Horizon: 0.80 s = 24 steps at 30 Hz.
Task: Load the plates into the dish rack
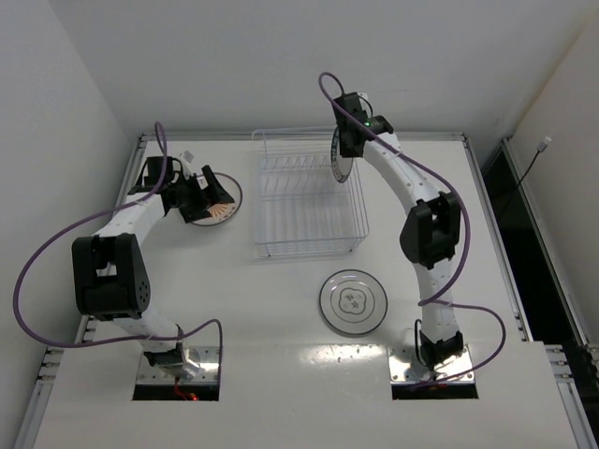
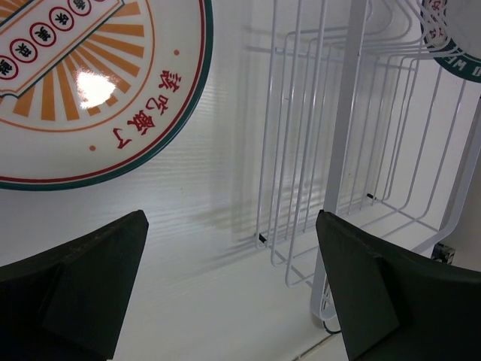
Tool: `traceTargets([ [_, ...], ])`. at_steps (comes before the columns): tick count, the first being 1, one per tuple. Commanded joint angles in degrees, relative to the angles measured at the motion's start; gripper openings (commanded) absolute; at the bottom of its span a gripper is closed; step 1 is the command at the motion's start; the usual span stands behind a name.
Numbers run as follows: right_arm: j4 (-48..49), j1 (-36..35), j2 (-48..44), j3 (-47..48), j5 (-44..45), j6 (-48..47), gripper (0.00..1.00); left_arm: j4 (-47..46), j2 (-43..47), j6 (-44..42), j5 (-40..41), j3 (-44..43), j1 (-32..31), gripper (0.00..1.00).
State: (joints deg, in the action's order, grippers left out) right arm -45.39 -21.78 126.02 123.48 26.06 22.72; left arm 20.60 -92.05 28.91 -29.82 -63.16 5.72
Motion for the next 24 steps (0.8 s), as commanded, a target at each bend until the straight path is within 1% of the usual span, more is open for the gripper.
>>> traceTargets([
  [1,-2.9,-1.1,1.4,2.3,0.0,0.7,0.0,-0.2,0.0,-1.2,-0.8,-1.6,0.5,0.94],
  [6,-3.4,-1.6,0.0,0.3,-1.7,0.7,0.0,-0.2,0.0,-1.2,-1.3,-1.6,0.5,0.94],
  [9,-4.1,-1.6,-2.3,-0.3,-3.4,0.7,0.17,-0.2,0.0,-1.2,-1.3,-2.1,0.5,0.94],
  [10,-4.1,-1.1,-3.0,-0.3,-4.8,0.7,0.27,-0.2,-0.5,-1.2,-1.3,-2.1,0.5,0.94],
  [12,-6.1,-1.1,-5.0,-0.3,-6.0,0.7,0.38,-0.2,-0.5,-1.2,-1.3,-2.1,0.5,0.94],
  [14,-9.0,-0.5,-6.8,-0.3,-6.7,0.1,0.43,-0.2,-0.5,-1.2,-1.3,-2.1,0.5,0.94],
  [16,-11.2,-0.5,-11.5,-1.9,-5.7,0.1,0.45,-0.2,-0.5,-1.2,-1.3,-2.7,0.5,0.94],
  [17,-11.8,-0.5,-14.0,-5.6,-5.2,0.1,0.45,-0.2,-0.5,-1.2,-1.3,-2.7,0.5,0.94],
  [18,-11.3,0.1,-17.1,-8.7,-5.1,0.1,0.47,-0.2,-0.5,-1.2,-1.3,-2.7,0.5,0.94],
  [19,-10.3,0.7,-24.5,-12.3,-6.7,0.7,0.49,-0.2,-0.5,-1.2,-1.3,-2.7,0.5,0.94],
  [20,-8.8,1.7,-28.6,-21.4,-8.6,0.7,0.54,-0.2,-0.5,-1.2,-1.3,-2.7,0.5,0.94],
  [21,-4.4,3.1,-32.6,-26.4,-16.1,1.4,0.55,-0.2,-1.1,-1.2,-1.3,-2.7,0.5,0.94],
  [22,-1.9,7.1,-36.5,-31.5,-20.9,1.4,0.55,-0.2,-1.1,-1.2,-1.3,-3.2,0.5,0.94],
  [23,1.1,11.9,-42.7,-44.9,-29.7,2.1,0.56,-0.2,-1.1,-1.2,-1.8,-3.2,0.5,0.94],
  [24,2.0,11.9,-45.1,-45.0,-33.3,2.6,0.56,-0.2,-1.1,-1.2,-1.8,-3.2,0.5,0.94],
])
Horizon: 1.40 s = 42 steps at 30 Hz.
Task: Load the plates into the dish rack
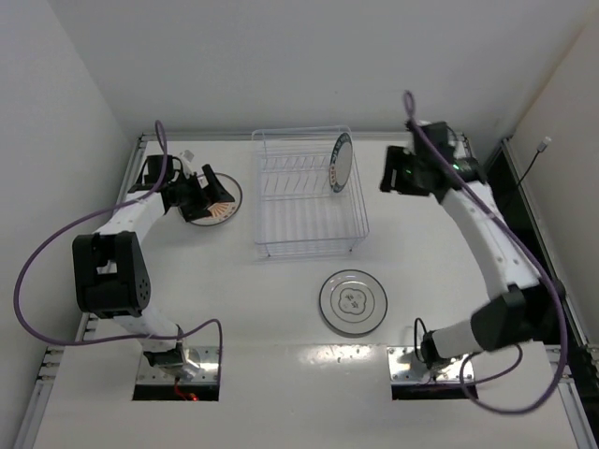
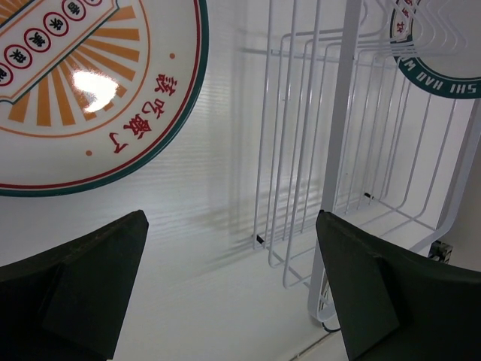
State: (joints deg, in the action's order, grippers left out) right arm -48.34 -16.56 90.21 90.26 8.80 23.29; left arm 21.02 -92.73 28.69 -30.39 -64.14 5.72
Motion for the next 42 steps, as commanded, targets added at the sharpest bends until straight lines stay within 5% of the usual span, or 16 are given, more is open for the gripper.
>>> traceTargets([
  [1,5.6,11.4,-11.1,-19.7,-19.4,2.0,0.56,-0.6,-1.0,-0.5,-1.2,-2.2,0.5,0.94],
  [8,14.5,27.8,-9.5,-50.3,-51.6,0.2,0.53,-1.2,-1.0,0.1,-1.9,-2.2,0.5,0.94],
  [22,19.9,23.4,0.5,-62.0,-50.4,-2.5,0.46,-0.6,-0.4,0.1,-1.9,-2.7,0.5,0.94],
  [26,20.5,21.7,0.0,-62.0,-49.7,-1.1,0.2,-0.6,-1.5,0.1,-2.4,-3.3,0.5,0.94],
  [30,18.6,21.0,0.5,-60.8,-48.4,-1.7,0.06,-0.6,-1.5,0.6,-2.4,-3.8,0.5,0.94],
  [37,0.0,17.9,-11.1,-51.6,-36.5,-7.6,0.02,-0.6,-1.5,0.6,-2.4,-3.8,0.5,0.94],
  [42,-6.6,14.2,-27.5,-47.8,-32.5,-1.9,0.01,-1.2,-1.5,0.6,-2.4,-3.3,0.5,0.94],
])
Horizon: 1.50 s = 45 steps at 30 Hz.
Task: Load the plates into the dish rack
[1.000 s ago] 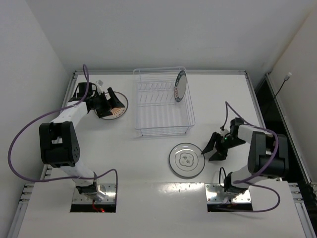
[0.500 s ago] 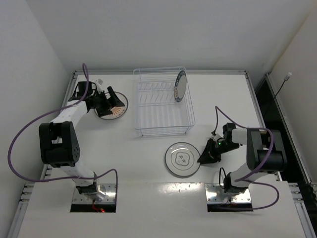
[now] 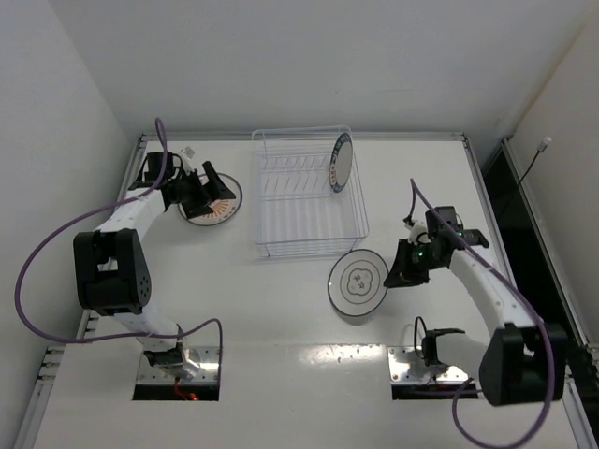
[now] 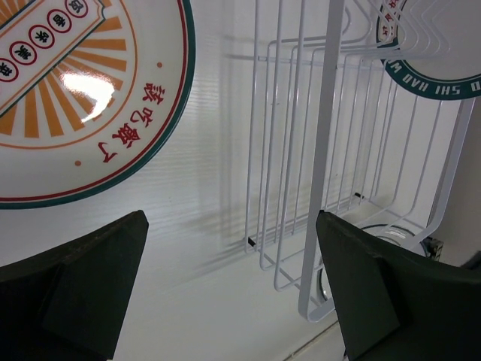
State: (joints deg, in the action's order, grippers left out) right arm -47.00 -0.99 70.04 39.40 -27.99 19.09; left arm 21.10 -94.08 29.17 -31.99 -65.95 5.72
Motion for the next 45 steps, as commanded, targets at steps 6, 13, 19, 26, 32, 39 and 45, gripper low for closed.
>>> traceTargets([
  [6,-13.8,-1.9,-15.0,13.6,13.5,7.5,0.01,-1.8,-0.1,0.6,-0.8,-1.5,0.5,0.94],
  [13,-18.7,-1.9,-11.2,30.3,21.6,6.3,0.0,-1.8,-0.1,0.6,-0.8,-2.0,0.5,0.94],
  [19,-16.9,-1.9,-4.7,43.8,24.8,6.3,0.0,-1.2,-0.1,0.1,-0.3,-2.0,0.5,0.94],
  [26,-6.2,-4.6,5.8,52.1,26.4,7.1,0.0,0.6,-0.1,0.6,4.7,-2.0,0.5,0.94],
  [32,-3.3,-11.4,20.3,65.2,37.6,6.6,0.0,3.6,1.1,1.2,8.3,-2.0,0.5,0.94],
  [39,-3.3,-15.2,36.9,80.6,45.7,5.4,0.0,4.8,2.2,0.6,9.0,-1.5,0.5,0.94],
  [45,-0.7,-20.9,45.6,89.4,57.5,1.2,0.0,5.3,2.8,0.6,9.0,-1.5,0.5,0.94],
])
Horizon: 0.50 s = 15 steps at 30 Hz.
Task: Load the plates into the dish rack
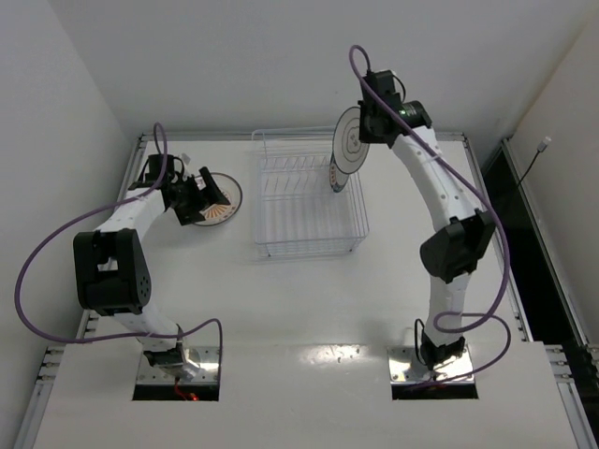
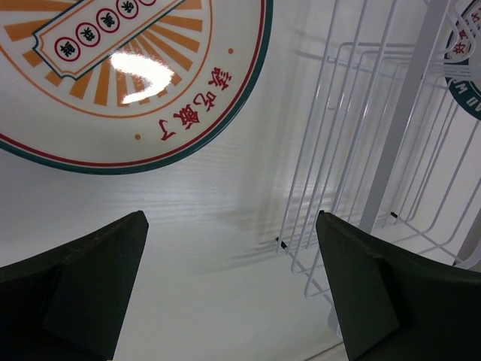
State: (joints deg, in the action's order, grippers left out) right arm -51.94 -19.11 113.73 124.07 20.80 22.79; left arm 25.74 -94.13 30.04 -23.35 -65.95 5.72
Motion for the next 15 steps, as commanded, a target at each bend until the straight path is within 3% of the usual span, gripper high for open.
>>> traceTargets([
  [1,4.2,-2.8,3.1,6.8,9.7,-2.5,0.0,0.7,2.8,-0.2,0.3,-1.5,0.5,0.94],
  [7,6.2,-6.5,8.3,7.6,14.5,-3.7,0.0,0.7,4.0,-0.2,0.9,0.2,0.5,0.94],
  [11,6.2,-9.4,11.2,7.6,23.0,-5.2,0.0,0.7,4.0,-0.2,0.9,0.2,0.5,0.94],
  [15,5.6,-10.0,12.6,7.0,24.3,-4.7,0.0,1.2,4.0,-0.8,0.9,0.2,0.5,0.94],
])
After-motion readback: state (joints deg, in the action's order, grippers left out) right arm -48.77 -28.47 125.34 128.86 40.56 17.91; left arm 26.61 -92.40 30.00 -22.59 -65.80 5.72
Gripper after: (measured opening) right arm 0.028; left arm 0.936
